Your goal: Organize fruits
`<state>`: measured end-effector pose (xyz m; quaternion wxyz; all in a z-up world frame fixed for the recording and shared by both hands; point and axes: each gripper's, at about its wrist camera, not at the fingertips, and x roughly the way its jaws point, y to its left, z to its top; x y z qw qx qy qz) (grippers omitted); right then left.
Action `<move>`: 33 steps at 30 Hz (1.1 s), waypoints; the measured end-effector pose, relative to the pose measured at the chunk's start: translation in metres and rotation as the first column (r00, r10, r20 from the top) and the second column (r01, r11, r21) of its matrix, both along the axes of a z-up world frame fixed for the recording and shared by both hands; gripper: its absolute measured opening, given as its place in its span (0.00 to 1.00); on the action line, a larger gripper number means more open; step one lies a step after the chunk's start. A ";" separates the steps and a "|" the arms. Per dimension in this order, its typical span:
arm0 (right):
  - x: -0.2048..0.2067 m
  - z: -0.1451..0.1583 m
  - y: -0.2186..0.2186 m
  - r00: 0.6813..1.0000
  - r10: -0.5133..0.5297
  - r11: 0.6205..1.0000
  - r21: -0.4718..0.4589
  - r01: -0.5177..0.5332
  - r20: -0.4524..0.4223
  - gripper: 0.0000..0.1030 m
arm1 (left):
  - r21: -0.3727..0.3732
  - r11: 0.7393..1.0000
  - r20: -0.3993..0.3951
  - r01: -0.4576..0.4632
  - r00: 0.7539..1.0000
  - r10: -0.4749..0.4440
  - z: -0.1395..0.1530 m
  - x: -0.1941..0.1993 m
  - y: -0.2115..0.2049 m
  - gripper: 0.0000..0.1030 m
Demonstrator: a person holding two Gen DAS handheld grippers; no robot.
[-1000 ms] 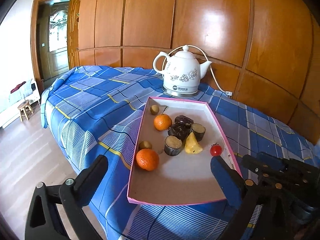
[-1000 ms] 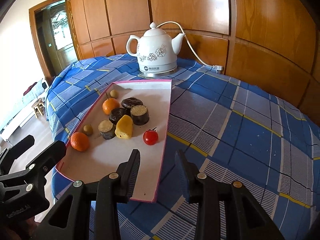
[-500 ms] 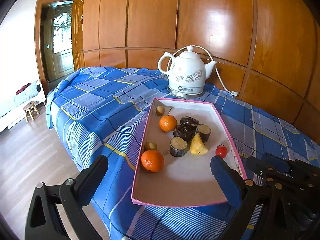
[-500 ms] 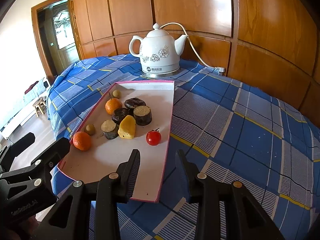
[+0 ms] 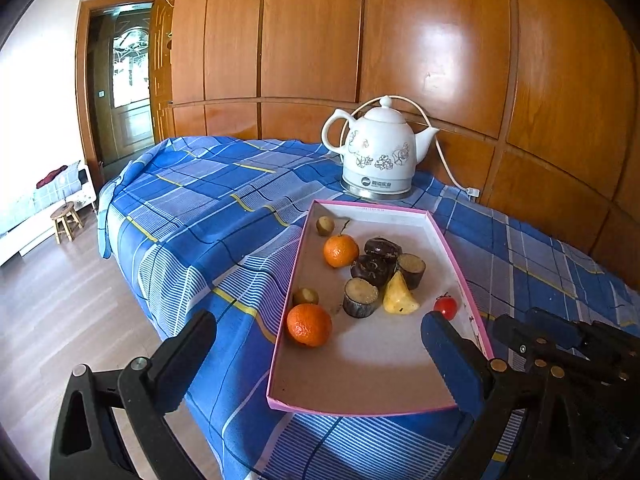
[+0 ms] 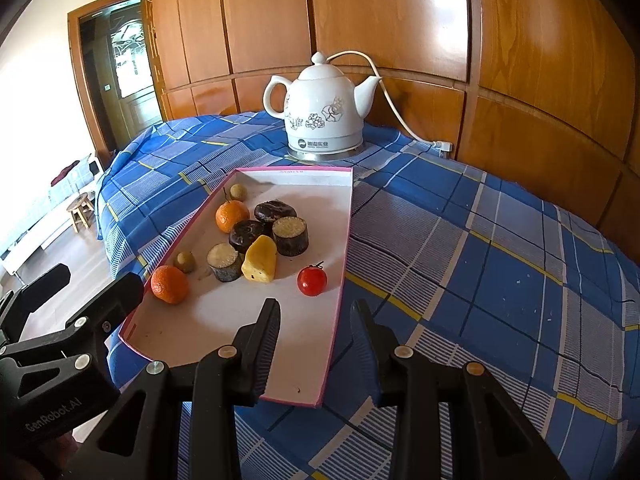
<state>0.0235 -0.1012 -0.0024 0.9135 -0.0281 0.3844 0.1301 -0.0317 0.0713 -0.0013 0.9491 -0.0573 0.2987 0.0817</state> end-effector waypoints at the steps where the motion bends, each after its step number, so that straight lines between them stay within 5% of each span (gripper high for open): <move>1: 0.000 0.000 0.000 1.000 0.001 1.000 -0.001 -0.001 0.001 0.36 | 0.000 1.000 0.001 -0.002 1.000 0.002 0.000 0.000 0.000 1.00; 33: -0.001 -0.001 0.002 1.000 0.006 1.000 -0.003 -0.006 0.005 0.36 | 0.005 1.000 0.007 -0.001 1.000 0.001 0.003 -0.001 -0.001 1.00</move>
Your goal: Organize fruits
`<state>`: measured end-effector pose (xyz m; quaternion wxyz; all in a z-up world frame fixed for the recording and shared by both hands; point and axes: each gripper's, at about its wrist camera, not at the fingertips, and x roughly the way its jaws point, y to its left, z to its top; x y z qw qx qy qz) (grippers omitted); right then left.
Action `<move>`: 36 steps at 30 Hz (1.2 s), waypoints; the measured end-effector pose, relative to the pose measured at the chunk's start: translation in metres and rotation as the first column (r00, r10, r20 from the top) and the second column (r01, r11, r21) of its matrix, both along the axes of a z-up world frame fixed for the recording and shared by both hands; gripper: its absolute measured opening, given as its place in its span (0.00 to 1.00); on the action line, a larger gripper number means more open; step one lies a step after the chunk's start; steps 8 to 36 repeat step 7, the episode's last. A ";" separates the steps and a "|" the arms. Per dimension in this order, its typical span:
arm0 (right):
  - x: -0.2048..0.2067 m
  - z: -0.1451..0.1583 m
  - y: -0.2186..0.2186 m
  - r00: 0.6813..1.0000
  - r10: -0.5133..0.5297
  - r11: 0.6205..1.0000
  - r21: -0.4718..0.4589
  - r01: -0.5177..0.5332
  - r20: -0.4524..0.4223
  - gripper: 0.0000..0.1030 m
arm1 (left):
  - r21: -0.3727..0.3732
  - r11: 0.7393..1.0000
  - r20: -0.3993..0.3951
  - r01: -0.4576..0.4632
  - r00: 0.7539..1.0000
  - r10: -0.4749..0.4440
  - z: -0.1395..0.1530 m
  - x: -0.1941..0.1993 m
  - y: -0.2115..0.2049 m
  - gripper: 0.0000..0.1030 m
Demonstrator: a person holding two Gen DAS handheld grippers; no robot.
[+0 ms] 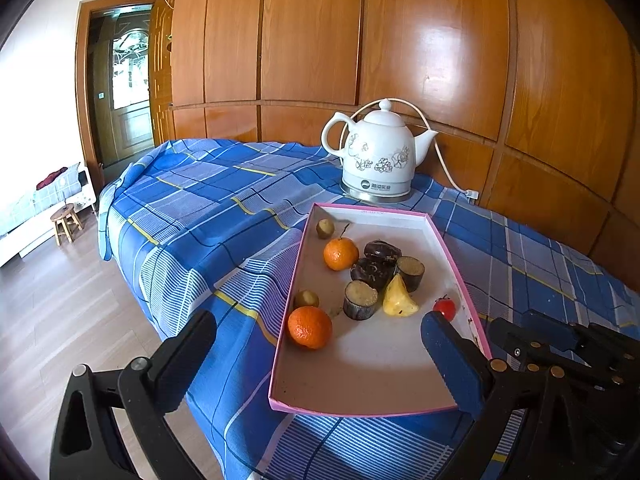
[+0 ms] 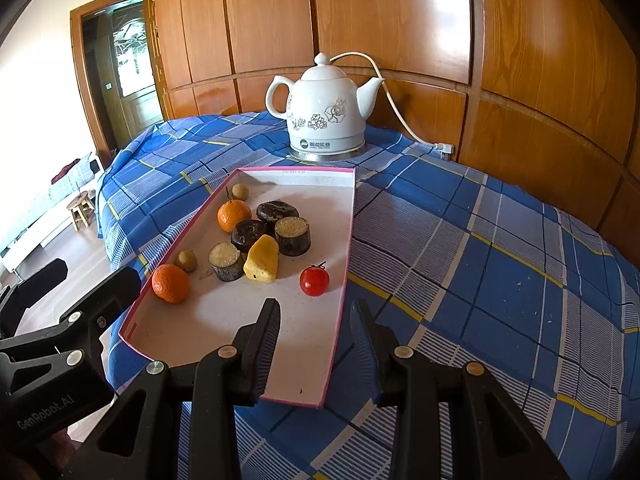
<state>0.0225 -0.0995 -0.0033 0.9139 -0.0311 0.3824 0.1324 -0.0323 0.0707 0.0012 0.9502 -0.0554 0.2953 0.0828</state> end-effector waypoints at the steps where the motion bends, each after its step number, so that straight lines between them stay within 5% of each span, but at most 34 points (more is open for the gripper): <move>1: 0.000 0.000 0.000 1.000 0.000 1.000 -0.001 0.000 0.000 0.36 | -0.001 1.000 0.001 0.001 1.000 -0.001 0.000 0.000 0.000 1.00; 36: 0.002 0.001 -0.005 1.000 -0.001 1.000 0.013 0.001 -0.005 0.36 | 0.000 1.000 -0.001 0.016 1.000 -0.016 -0.001 0.000 0.000 1.00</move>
